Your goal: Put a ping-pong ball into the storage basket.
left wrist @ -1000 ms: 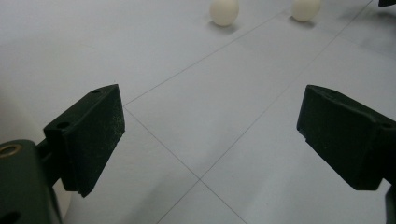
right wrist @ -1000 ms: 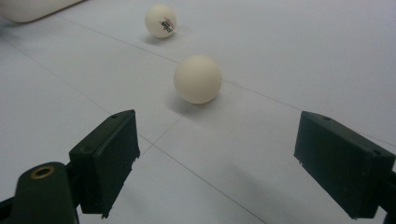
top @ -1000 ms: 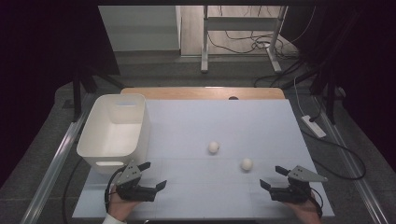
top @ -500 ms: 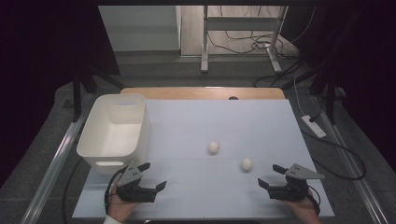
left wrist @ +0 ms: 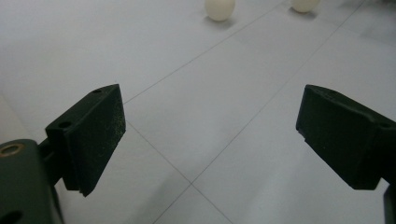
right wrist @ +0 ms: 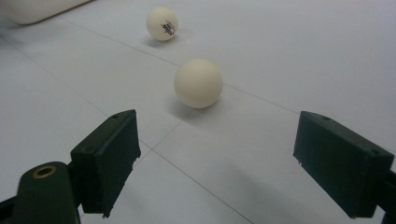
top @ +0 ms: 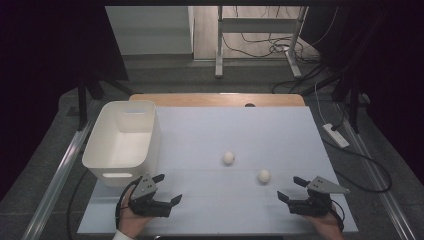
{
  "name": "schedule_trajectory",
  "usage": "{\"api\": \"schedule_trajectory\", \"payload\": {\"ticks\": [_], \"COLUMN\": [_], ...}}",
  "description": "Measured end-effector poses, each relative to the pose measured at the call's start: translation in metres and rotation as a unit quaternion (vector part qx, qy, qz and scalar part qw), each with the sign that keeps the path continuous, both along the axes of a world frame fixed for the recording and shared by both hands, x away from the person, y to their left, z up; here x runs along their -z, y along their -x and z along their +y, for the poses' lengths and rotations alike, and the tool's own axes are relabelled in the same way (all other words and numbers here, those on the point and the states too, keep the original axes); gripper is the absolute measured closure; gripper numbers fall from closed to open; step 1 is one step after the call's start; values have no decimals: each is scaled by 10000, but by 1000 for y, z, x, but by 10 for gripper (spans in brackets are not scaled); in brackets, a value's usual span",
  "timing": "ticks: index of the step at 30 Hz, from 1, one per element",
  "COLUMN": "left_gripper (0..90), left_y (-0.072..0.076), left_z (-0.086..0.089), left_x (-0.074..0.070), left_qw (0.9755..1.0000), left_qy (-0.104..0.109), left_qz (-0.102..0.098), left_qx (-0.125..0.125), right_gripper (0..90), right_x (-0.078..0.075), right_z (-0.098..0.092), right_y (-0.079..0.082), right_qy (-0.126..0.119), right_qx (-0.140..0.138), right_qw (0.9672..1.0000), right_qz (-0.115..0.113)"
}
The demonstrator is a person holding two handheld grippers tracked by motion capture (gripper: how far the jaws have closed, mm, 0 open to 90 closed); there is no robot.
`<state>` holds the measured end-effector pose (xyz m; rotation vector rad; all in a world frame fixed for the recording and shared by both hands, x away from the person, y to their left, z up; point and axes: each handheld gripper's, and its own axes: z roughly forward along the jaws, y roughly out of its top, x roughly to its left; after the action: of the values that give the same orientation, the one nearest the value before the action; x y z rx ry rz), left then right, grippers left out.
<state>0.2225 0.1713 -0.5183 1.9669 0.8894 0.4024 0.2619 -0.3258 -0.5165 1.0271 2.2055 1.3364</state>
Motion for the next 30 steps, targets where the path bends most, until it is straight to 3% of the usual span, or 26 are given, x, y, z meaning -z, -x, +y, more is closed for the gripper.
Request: {"api": "schedule_trajectory", "payload": {"ticks": [23,30], "left_gripper": [102,104], "left_y": [-9,-13], "left_z": [-20,-25], "left_x": [-20,-25], "left_qw": [9999,9999], "left_qy": [35,53], "left_qz": [109,121], "left_qx": [-60,-54], "right_gripper": [142,143], "right_x": [1,0], "right_z": [-2,0], "right_y": [-1,-3], "right_qy": [8,-112], "right_qx": [-6,-22], "right_qw": [10000,9999], "right_qz": [6,25]}}
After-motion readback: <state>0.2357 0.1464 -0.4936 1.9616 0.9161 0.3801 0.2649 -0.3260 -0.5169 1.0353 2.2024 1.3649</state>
